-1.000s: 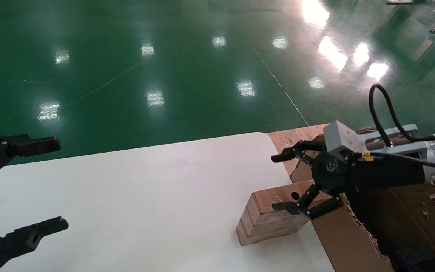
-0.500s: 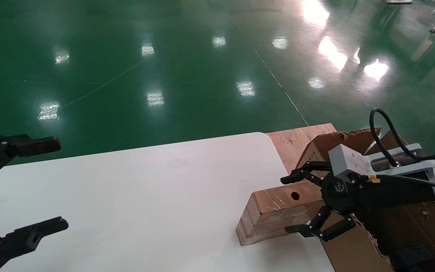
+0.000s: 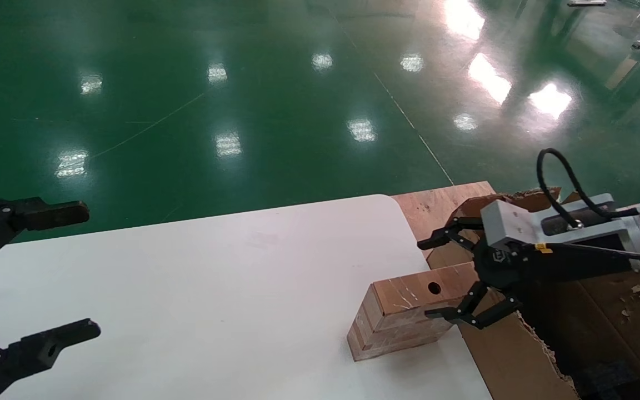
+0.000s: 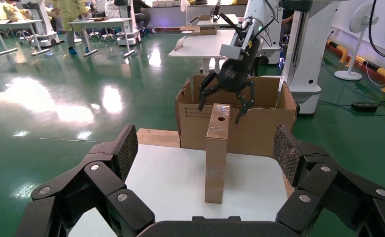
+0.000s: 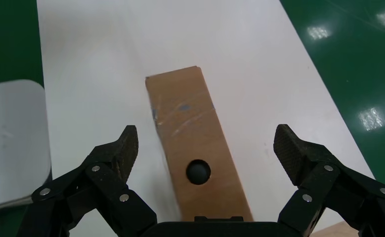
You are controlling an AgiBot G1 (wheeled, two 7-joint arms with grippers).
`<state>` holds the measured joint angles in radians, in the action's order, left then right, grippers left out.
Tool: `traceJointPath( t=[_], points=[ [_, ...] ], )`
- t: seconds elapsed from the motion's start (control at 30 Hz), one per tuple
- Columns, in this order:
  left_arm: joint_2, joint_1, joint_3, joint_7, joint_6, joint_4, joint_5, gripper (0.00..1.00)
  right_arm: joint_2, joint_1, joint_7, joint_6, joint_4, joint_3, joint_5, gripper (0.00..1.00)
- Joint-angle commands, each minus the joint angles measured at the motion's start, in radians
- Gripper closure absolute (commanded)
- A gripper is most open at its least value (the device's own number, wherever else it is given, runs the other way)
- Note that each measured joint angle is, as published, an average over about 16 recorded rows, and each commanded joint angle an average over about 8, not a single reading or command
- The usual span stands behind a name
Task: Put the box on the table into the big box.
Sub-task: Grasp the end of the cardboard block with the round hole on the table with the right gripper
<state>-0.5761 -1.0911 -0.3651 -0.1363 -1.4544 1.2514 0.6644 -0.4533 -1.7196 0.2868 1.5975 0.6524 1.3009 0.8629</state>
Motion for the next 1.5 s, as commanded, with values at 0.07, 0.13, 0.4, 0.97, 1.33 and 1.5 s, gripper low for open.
traceJointPath(
  t=[0.07,0.13,0.4,0.97,1.33,1.5],
  points=[
    [0.000,0.000,0.000,0.000,0.000,0.000,0.000,0.00,-0.024,-0.018,0.021,0.001,-0.028,0.033,0.000,0.00],
    [0.000,0.000,0.000,0.000,0.000,0.000,0.000,0.00,-0.029,-0.021,0.028,0.002,-0.033,0.058,-0.014,0.00],
    [0.000,0.000,0.000,0.000,0.000,0.000,0.000,0.00,-0.022,-0.043,0.045,0.002,-0.032,0.144,-0.076,0.00],
    [0.000,0.000,0.000,0.000,0.000,0.000,0.000,0.00,-0.059,-0.098,0.102,-0.002,-0.089,0.298,-0.155,0.00],
    [0.000,0.000,0.000,0.000,0.000,0.000,0.000,0.00,-0.098,-0.104,0.152,-0.001,-0.152,0.371,-0.200,0.00],
    [0.000,0.000,0.000,0.000,0.000,0.000,0.000,0.00,-0.099,-0.109,0.160,-0.001,-0.158,0.393,-0.216,0.00]
  ],
)
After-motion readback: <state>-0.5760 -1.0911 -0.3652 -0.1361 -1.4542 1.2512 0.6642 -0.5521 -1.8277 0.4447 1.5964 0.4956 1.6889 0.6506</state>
